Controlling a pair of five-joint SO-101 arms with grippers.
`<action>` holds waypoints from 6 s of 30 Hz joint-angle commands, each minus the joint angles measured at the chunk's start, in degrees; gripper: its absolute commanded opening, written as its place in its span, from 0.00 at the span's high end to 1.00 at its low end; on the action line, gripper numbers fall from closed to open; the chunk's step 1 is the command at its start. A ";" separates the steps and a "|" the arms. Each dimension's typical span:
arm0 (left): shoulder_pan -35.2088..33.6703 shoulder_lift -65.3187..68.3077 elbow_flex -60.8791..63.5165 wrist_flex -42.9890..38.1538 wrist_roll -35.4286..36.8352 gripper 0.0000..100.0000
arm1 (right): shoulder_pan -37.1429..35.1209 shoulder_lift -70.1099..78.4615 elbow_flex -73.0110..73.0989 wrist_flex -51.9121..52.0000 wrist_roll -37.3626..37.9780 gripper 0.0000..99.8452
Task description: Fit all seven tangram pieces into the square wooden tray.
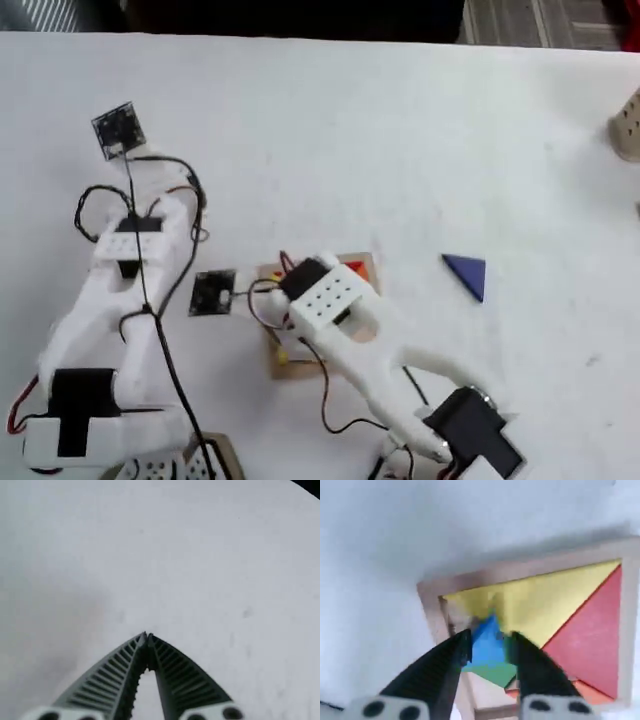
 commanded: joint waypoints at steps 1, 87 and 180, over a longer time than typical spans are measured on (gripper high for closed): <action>-0.57 -0.57 -2.90 -1.23 0.18 0.98 | -0.66 -1.63 0.70 -3.38 -2.37 0.74; 42.24 -43.30 26.02 27.08 -21.19 0.98 | 57.27 -19.82 18.37 -5.32 -23.65 0.98; 51.91 -35.30 27.60 18.99 -13.98 0.98 | 57.54 -19.82 18.46 -5.41 -23.74 0.98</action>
